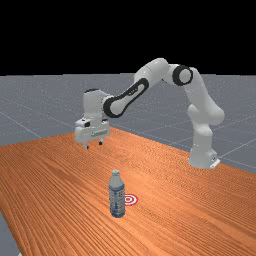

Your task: Pick up the bottle and put it on the marker

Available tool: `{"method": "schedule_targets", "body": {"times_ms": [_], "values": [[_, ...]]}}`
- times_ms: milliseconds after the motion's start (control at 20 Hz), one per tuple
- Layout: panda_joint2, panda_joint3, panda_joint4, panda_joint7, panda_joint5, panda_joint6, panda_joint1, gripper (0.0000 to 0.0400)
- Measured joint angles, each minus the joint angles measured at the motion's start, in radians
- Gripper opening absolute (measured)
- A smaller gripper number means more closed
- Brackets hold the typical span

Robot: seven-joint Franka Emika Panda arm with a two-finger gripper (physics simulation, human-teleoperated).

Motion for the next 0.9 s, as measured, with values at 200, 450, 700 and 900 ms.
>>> {"method": "schedule_targets", "body": {"times_ms": [200, 450, 700, 900], "values": [[-0.032, 0.008, -0.05, 0.066, -0.005, 0.019, 0.044, 0.04], [-0.019, 0.027, -0.036, 0.06, 0.048, -0.001, 0.03, 0.04], [-0.023, 0.013, -0.048, 0.086, 0.02, 0.021, 0.043, 0.04], [-0.023, 0.014, -0.046, 0.076, 0.018, 0.019, 0.041, 0.04]]}}
